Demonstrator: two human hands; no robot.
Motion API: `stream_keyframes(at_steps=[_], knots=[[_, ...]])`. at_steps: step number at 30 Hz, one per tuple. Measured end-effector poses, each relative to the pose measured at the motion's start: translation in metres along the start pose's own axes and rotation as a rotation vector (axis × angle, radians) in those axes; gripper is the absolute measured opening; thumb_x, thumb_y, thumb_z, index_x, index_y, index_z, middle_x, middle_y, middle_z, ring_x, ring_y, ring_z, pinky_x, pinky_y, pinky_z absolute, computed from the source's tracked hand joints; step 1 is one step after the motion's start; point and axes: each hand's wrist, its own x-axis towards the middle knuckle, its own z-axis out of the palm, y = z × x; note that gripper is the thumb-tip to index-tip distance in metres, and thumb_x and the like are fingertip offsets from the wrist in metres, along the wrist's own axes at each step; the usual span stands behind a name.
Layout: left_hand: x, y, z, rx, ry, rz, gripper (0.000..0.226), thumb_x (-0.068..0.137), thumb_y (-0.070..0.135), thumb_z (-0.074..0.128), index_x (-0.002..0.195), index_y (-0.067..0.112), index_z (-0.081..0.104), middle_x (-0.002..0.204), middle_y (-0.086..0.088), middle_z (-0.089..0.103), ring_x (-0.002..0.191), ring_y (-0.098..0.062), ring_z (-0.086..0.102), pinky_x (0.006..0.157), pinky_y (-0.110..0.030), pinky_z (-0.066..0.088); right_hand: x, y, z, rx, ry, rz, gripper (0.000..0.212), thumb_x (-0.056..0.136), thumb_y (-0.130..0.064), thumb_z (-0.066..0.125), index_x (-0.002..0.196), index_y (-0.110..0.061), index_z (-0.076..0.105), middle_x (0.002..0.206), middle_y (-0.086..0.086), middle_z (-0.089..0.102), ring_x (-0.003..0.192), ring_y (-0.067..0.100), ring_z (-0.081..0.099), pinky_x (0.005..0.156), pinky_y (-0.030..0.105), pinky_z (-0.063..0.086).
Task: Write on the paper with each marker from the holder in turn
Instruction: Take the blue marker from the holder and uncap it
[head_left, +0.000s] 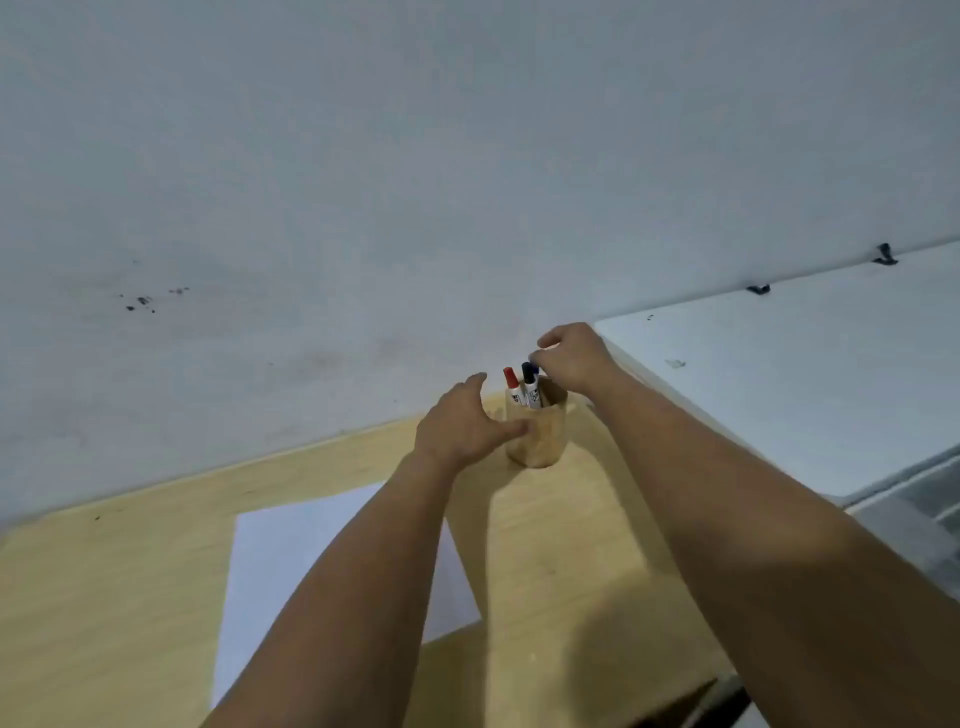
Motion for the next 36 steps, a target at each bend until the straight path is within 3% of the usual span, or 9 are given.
stream_keyframes(at_steps=[4, 7, 13, 19, 24, 27, 30, 33, 36], knots=[[0.01, -0.002, 0.031, -0.311, -0.047, -0.051, 0.112, 0.054, 0.068, 0.083, 0.152, 0.033, 0.04, 0.146, 0.005, 0.057, 0.131, -0.015, 0.056, 0.105, -0.042, 0.05, 0.009, 0.01, 0.008, 0.027, -0.059, 0.031, 0.019, 0.091, -0.013, 0.076, 0.101, 0.003, 0.079, 0.094, 0.018, 0.077, 0.09, 0.029, 0.073, 0.093, 0.044, 0.06], [0.016, -0.004, 0.048, -0.425, -0.016, -0.029, 0.085, 0.059, 0.056, 0.09, 0.134, 0.034, 0.056, 0.119, 0.014, 0.069, 0.11, -0.008, 0.066, 0.092, -0.036, 0.058, 0.016, 0.016, 0.01, 0.029, -0.07, 0.004, 0.011, 0.09, -0.01, 0.077, 0.084, -0.001, 0.076, 0.083, 0.015, 0.073, 0.075, 0.026, 0.066, 0.085, 0.043, 0.062], [0.014, -0.005, 0.056, -0.493, 0.01, 0.009, 0.067, 0.068, 0.039, 0.092, 0.126, 0.027, 0.062, 0.114, 0.012, 0.071, 0.1, 0.0, 0.066, 0.081, -0.024, 0.057, 0.015, 0.023, 0.009, 0.02, -0.066, -0.016, 0.038, 0.086, -0.01, 0.082, 0.057, -0.016, 0.058, 0.061, 0.002, 0.059, 0.059, 0.019, 0.055, 0.067, 0.029, 0.049], [0.015, -0.003, 0.054, -0.486, -0.014, -0.009, 0.066, 0.068, 0.038, 0.092, 0.125, 0.027, 0.061, 0.112, 0.01, 0.071, 0.101, -0.008, 0.068, 0.084, -0.033, 0.06, 0.01, 0.026, 0.008, 0.024, -0.068, -0.043, 0.021, 0.087, -0.013, 0.081, 0.072, -0.003, 0.072, 0.074, 0.013, 0.069, 0.071, 0.024, 0.061, 0.074, 0.036, 0.055], [0.009, 0.006, 0.045, -0.465, -0.033, -0.027, 0.072, 0.068, 0.041, 0.091, 0.131, 0.03, 0.059, 0.117, 0.014, 0.069, 0.109, -0.01, 0.065, 0.088, -0.031, 0.055, 0.003, 0.011, -0.01, 0.068, -0.02, -0.077, 0.024, 0.086, -0.02, 0.086, 0.076, -0.002, 0.073, 0.076, 0.012, 0.069, 0.073, 0.023, 0.061, 0.075, 0.035, 0.05], [0.0, 0.011, 0.024, -0.345, -0.04, -0.005, 0.089, 0.069, 0.048, 0.089, 0.147, 0.03, 0.049, 0.137, 0.005, 0.062, 0.128, -0.016, 0.057, 0.093, -0.027, 0.044, -0.002, -0.015, -0.036, 0.091, 0.068, -0.15, 0.022, 0.087, -0.024, 0.084, 0.092, -0.004, 0.078, 0.091, 0.013, 0.078, 0.087, 0.029, 0.075, 0.084, 0.037, 0.056], [-0.014, 0.014, -0.009, -0.264, -0.027, -0.017, 0.097, 0.074, 0.054, 0.083, 0.155, 0.024, 0.038, 0.154, -0.001, 0.05, 0.14, -0.024, 0.048, 0.111, -0.038, 0.042, -0.015, -0.05, -0.06, 0.195, 0.169, -0.246, 0.018, 0.091, -0.025, 0.081, 0.087, -0.009, 0.076, 0.078, 0.002, 0.073, 0.078, 0.022, 0.07, 0.078, 0.03, 0.055], [-0.031, 0.011, -0.051, -0.209, 0.054, -0.005, 0.086, 0.08, 0.06, 0.074, 0.151, 0.023, 0.045, 0.153, -0.001, 0.051, 0.139, -0.025, 0.05, 0.111, -0.046, 0.044, -0.036, -0.087, -0.069, 0.298, 0.174, -0.368, 0.015, 0.095, -0.029, 0.077, 0.083, -0.019, 0.073, 0.076, -0.001, 0.071, 0.074, 0.019, 0.069, 0.08, 0.032, 0.057], [-0.056, 0.004, -0.098, -0.189, 0.177, 0.008, 0.068, 0.089, 0.059, 0.064, 0.145, 0.022, 0.053, 0.148, -0.001, 0.057, 0.129, -0.024, 0.059, 0.108, -0.044, 0.047, -0.067, -0.117, -0.057, 0.418, -0.002, -0.362, 0.016, 0.103, -0.031, 0.069, 0.103, -0.016, 0.075, 0.087, 0.006, 0.067, 0.065, 0.021, 0.07, 0.07, 0.032, 0.062]])
